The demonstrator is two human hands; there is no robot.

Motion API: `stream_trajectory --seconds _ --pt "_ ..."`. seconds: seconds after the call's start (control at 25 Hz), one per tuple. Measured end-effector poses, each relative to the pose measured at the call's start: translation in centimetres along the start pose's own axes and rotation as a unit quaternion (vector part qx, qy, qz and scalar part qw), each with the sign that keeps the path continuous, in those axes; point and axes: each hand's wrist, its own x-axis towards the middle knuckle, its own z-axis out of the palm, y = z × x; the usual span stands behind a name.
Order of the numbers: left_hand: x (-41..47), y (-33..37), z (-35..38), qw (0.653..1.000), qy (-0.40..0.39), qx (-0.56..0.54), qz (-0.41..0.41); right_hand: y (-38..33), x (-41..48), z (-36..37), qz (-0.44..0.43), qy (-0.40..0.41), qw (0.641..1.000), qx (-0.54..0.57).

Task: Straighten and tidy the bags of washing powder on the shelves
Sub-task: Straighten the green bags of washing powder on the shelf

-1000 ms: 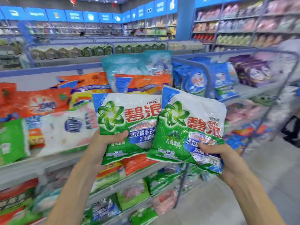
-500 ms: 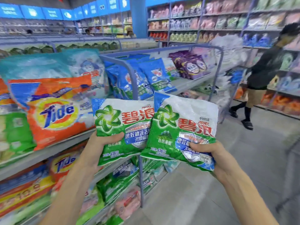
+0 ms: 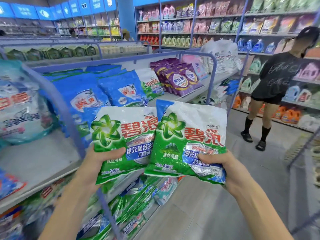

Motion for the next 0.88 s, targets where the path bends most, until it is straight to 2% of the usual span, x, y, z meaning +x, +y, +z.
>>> stream_trajectory --seconds 0.12,0.24,0.44,0.68,0.88 --pt "4.9 -0.5 3.4 1.000 0.025 -0.013 0.007 -1.7 5.0 -2.9 0.002 0.007 1.000 -0.002" --pt "10.1 -1.1 6.5 0.996 0.087 -0.021 -0.009 -3.4 10.2 -5.8 0.021 0.001 1.000 0.005" --pt "18.5 -3.3 10.4 0.983 0.173 -0.038 -0.040 -6.7 19.8 -11.3 0.028 -0.048 0.998 0.009" --pt "27.0 -4.8 15.2 0.960 0.277 -0.033 -0.007 -11.4 31.4 -16.5 0.075 -0.131 0.988 -0.018" --pt "33.5 -3.9 17.3 0.949 0.309 -0.058 0.029 -13.1 39.9 -17.2 0.102 -0.173 0.980 -0.017"
